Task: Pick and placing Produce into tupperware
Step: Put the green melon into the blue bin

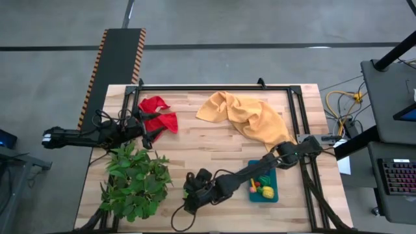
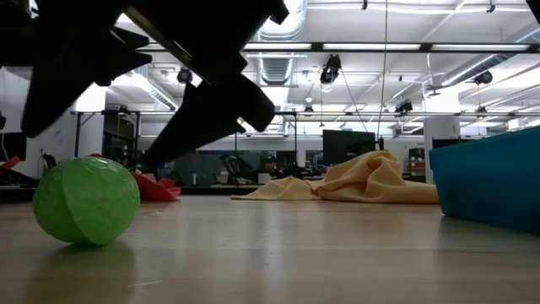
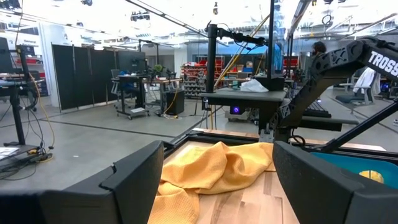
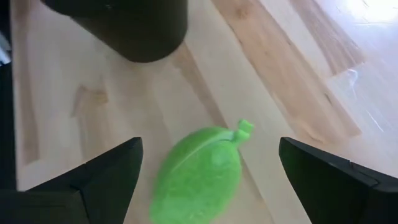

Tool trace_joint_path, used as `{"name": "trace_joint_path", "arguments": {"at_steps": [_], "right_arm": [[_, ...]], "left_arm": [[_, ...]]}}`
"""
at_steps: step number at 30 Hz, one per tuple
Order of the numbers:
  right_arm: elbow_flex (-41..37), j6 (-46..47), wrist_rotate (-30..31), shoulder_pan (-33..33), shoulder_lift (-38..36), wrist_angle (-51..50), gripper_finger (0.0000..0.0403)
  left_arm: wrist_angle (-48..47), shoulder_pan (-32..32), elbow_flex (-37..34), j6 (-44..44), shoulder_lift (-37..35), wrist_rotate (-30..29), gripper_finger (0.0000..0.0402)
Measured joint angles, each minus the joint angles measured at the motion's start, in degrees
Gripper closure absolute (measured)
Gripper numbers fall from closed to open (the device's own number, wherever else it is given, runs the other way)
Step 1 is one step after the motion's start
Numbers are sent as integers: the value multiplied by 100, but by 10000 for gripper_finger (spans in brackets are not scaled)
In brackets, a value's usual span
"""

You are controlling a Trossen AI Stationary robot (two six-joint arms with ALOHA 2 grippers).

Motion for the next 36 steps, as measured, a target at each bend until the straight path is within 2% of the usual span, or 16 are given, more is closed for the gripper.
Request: {"name": "trace_joint_path", "arguments": {"at_steps": [7,16,36], "right_arm": [[-214,202,98,-14,11,27,35],[-542,204,14,-31,11,584,35],[-691,139,-98,-111,11,755,35]], "left_arm": [[-8,0,-2,0,10,0,114],[-3,0,-2,0,8,0,114],[-2,1,-2,1,4,0,114]]}}
